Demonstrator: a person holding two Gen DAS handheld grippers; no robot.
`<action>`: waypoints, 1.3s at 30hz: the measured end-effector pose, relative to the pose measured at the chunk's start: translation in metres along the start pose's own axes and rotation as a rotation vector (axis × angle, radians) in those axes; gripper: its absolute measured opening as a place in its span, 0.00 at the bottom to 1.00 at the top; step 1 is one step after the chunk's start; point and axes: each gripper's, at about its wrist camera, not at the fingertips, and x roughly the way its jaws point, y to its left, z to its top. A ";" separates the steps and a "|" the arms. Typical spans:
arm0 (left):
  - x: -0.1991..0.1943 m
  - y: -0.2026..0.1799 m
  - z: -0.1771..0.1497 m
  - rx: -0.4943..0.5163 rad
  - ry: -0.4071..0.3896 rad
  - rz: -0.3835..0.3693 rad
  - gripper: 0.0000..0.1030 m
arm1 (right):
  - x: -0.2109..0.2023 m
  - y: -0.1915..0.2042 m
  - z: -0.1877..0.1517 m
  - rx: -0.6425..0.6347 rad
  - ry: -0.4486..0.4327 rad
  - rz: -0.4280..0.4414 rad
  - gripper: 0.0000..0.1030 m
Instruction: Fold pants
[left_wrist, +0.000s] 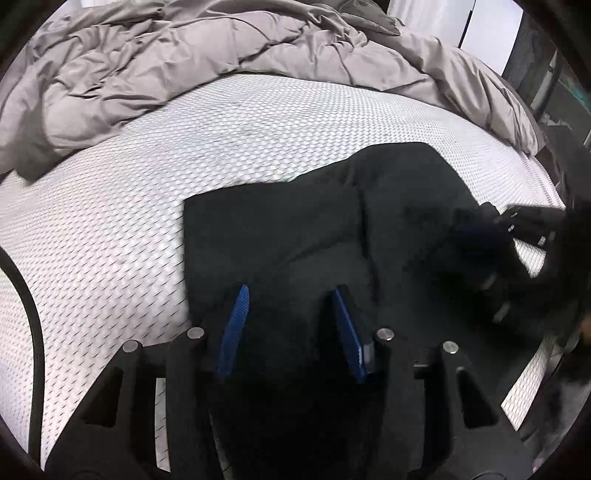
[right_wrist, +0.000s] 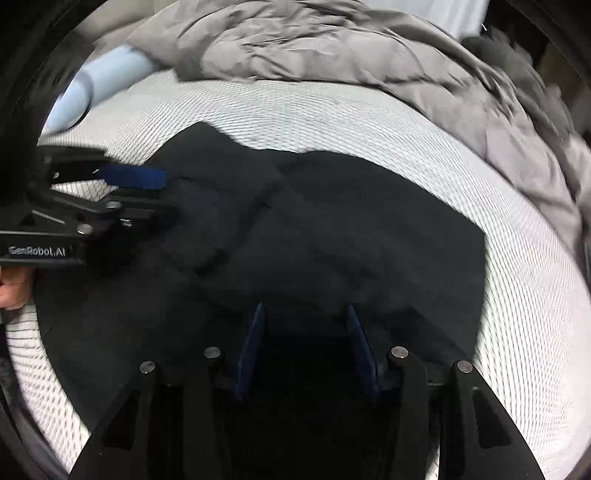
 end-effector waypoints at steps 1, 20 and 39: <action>-0.004 0.005 -0.006 -0.011 0.001 -0.004 0.44 | -0.006 -0.012 -0.010 0.023 -0.003 0.019 0.39; 0.007 0.023 0.017 -0.113 -0.017 0.038 0.55 | -0.010 -0.027 -0.012 0.088 -0.030 0.011 0.34; -0.073 -0.019 -0.084 0.212 -0.029 -0.137 0.67 | -0.094 -0.055 -0.113 0.038 -0.143 0.097 0.50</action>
